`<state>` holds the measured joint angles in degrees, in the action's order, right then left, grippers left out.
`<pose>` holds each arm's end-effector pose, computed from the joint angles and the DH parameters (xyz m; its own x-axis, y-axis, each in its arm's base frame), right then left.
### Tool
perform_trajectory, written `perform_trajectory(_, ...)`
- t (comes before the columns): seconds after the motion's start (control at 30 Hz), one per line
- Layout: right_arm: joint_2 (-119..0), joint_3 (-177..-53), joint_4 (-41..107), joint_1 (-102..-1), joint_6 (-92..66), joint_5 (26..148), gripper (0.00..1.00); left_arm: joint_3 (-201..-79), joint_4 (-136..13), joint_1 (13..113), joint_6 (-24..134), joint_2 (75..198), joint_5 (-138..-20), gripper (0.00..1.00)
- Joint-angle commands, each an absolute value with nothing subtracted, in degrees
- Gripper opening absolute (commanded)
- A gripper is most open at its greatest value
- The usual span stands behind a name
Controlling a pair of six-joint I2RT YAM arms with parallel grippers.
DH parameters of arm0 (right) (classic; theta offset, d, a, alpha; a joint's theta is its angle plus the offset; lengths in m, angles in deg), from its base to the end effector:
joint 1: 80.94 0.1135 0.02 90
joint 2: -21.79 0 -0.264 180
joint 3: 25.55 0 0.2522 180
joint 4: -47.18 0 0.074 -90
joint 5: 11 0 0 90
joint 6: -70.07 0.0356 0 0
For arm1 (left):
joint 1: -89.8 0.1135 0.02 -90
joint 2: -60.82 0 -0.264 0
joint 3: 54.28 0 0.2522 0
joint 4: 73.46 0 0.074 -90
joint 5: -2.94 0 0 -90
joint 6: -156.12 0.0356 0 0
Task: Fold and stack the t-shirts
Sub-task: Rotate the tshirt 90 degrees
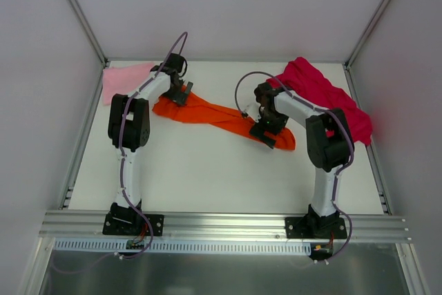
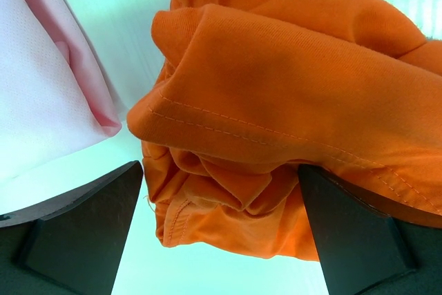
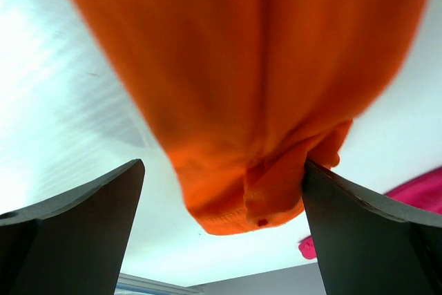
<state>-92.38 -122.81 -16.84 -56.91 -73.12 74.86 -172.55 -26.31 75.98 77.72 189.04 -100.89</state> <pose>0.3542 0.1551 0.1729 -0.2235 -0.9740 -0.0374 -0.9592 0.2266 -0.1689 0.4785 -0.1090 0.1862 -0.7774 0.3923 -0.4917 0.2676 0.9137 0.3058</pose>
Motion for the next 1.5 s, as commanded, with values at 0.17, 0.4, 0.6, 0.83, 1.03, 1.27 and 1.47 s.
perform_trajectory(0.17, -90.09, -122.63, -19.58, -53.78, -73.45, 78.30, 1.00, -173.86, -24.72, 75.74, 77.64, 187.03, -100.07, 0.99)
perform_trajectory(0.4, -87.99, -122.98, -7.30, -58.79, -69.07, 65.48, 1.00, -171.23, -26.04, 75.74, 77.64, 184.57, -99.81, 0.99)
perform_trajectory(0.6, -84.21, -124.56, 0.01, -63.71, -65.99, 55.54, 1.00, -170.87, -25.86, 75.74, 77.29, 183.78, -99.19, 0.99)
perform_trajectory(0.83, -79.99, -122.98, -1.21, -64.77, -65.55, 61.58, 0.87, -169.56, -26.48, 75.74, 77.37, 182.38, -99.02, 0.99)
perform_trajectory(1.03, -78.66, -123.94, -5.24, -64.51, -64.93, 65.46, 0.09, -168.41, -27.00, 75.74, 77.55, 181.41, -98.49, 0.99)
perform_trajectory(1.27, -81.82, -125.79, -10.95, -64.86, -64.75, 69.85, 0.01, -167.88, -27.35, 75.82, 77.55, 181.31, -98.49, 0.99)
perform_trajectory(1.47, -87.98, -128.34, -17.37, -65.47, -65.90, 76.27, 0.01, -166.83, -27.88, 75.83, 77.73, 181.32, -98.49, 0.99)
